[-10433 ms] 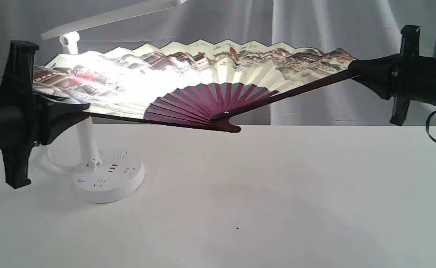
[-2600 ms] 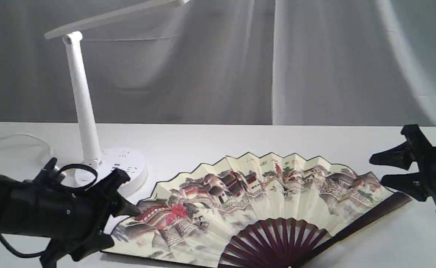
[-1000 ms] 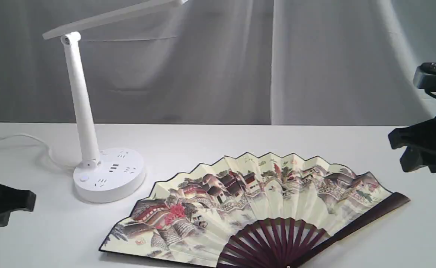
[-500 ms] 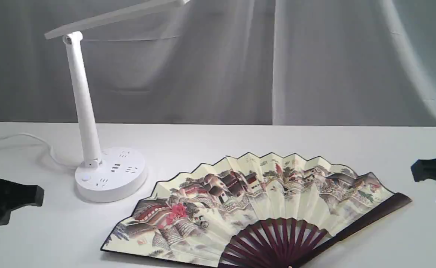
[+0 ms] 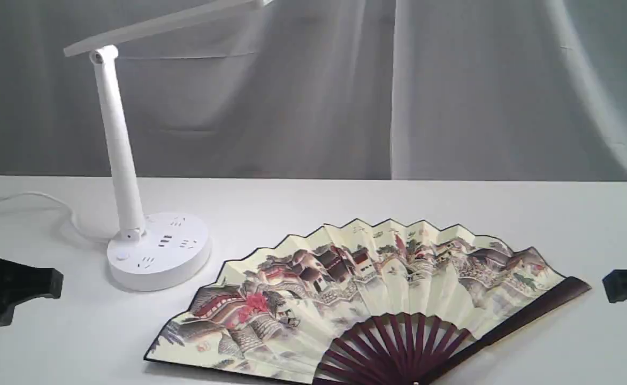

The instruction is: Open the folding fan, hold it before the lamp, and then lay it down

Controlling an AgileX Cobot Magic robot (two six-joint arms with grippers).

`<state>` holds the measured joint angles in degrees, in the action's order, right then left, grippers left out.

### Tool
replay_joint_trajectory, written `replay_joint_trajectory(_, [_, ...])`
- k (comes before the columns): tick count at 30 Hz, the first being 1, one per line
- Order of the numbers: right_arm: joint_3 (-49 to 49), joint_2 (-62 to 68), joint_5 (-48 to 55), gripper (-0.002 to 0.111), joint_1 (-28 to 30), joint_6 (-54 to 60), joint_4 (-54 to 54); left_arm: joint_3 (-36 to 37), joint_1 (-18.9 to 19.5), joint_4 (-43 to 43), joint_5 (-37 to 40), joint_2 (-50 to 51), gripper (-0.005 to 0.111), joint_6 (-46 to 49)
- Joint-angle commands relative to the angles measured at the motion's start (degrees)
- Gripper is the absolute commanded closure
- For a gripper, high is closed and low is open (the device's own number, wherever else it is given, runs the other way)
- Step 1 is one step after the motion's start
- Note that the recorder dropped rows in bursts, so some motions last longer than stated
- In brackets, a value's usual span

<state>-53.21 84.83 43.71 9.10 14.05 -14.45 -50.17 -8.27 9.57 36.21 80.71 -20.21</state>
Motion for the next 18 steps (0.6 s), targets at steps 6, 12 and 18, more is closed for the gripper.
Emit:
replay_joint_trajectory(6, [0.2,-0.53,-0.71,0.107,8.29,1.35,-0.06,-0.15,-0.31,-0.06,-0.57,-0.56,0.107,-0.16])
replay_joint_trajectory(12, [0.2,-0.53,-0.84,0.107,7.29,-4.82,10.49,-0.15,-0.31,0.21,-1.93,-0.56,0.107,3.96])
replay_joint_trajectory(18, [0.2,-1.28,0.69,0.108,0.73,-3.41,12.29,-0.15,-0.31,0.21,-1.41,-0.69,0.107,3.96])
